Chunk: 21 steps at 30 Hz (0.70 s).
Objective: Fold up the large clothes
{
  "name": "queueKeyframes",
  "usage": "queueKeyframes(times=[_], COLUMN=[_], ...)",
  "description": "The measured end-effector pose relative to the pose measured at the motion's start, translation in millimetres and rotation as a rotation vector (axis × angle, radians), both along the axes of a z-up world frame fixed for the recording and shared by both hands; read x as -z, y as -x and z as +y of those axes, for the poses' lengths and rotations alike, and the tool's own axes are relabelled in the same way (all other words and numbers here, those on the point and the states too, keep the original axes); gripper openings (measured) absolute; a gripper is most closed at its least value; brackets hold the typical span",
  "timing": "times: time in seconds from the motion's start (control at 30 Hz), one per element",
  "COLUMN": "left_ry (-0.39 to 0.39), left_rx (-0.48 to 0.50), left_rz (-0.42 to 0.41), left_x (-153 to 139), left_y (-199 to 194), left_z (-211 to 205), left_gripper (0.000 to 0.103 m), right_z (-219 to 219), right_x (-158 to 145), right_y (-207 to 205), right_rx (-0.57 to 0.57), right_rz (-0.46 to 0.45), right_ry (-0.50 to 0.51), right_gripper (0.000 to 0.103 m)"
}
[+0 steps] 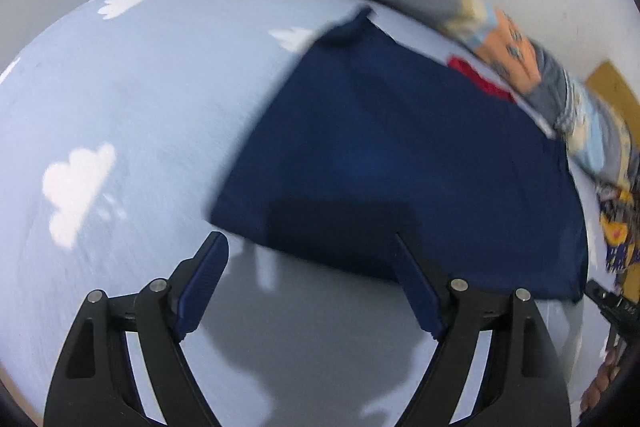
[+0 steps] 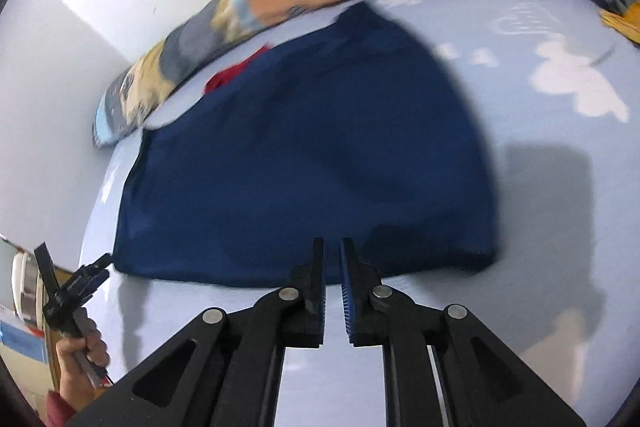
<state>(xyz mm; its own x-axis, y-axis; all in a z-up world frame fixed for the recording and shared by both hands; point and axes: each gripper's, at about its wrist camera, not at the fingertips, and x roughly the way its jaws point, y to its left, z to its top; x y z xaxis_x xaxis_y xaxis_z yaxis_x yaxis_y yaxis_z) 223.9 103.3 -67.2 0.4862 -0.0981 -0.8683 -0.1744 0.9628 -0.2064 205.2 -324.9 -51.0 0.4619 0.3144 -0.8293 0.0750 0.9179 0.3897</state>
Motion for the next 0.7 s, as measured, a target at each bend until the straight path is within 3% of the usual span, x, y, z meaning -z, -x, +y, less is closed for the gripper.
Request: queueKeyframes(times=[0.13, 0.23, 0.3, 0.4, 0.57, 0.7], left_ry=[-0.023, -0.035, -0.045, -0.159, -0.118, -0.193], left_rx=[-0.005, -0.027, -0.014, 0.032, 0.078, 0.048], left_rz=[-0.007, -0.022, -0.044, -0.039, 0.029, 0.016], left_x=[-6, -3, 2, 17, 36, 24], left_y=[6, 3, 0, -11, -29, -29], left_z=[-35, -49, -53, -53, -30, -15], left_gripper=[0.084, 0.084, 0.084, 0.084, 0.084, 0.084], right_z=[62, 73, 70, 57, 7, -23], right_x=[-17, -10, -1, 8, 32, 32], right_y=[-3, -7, -3, -9, -23, -23], right_rx=[-0.018, 0.016, 0.007, -0.025, 0.026, 0.088], right_rz=[-0.026, -0.061, -0.062, -0.059, 0.055, 0.083], right_ry=[0.011, 0.048, 0.049, 0.124, 0.087, 0.142], right_gripper=[0.020, 0.022, 0.023, 0.023, 0.020, 0.020])
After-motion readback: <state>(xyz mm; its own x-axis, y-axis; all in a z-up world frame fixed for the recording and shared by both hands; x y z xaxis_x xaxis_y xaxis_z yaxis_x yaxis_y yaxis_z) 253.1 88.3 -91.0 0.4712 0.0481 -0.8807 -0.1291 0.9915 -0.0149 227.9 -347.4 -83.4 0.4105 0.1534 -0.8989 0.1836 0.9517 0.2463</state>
